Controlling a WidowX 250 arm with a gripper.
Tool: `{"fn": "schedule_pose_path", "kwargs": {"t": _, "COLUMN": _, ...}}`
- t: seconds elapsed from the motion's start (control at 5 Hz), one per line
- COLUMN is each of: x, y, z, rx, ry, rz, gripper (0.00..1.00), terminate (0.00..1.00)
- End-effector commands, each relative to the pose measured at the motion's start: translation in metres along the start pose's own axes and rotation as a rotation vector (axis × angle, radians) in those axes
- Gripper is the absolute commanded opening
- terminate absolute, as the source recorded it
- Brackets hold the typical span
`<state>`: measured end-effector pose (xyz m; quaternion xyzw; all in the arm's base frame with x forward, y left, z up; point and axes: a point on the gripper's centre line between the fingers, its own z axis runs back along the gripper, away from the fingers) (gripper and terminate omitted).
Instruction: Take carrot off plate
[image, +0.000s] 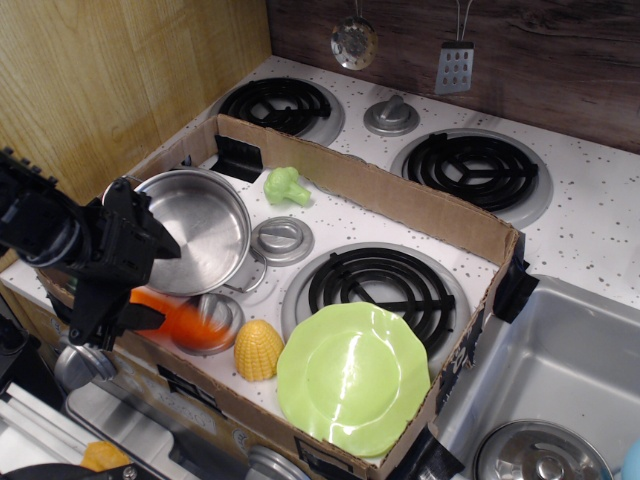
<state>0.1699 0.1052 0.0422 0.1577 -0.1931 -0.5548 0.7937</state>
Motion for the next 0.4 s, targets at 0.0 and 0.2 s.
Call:
{"fn": "schedule_pose_path", "kwargs": {"t": 0.0, "x": 0.019, "y": 0.001, "z": 0.012, "rx": 0.014, "ry": 0.030, "rz": 0.017, "gripper": 1.00, "terminate": 0.00}}
{"fn": "schedule_pose_path", "kwargs": {"t": 0.2, "x": 0.027, "y": 0.008, "z": 0.028, "rx": -0.014, "ry": 0.061, "rz": 0.043, "gripper": 1.00, "terminate": 1.00}}
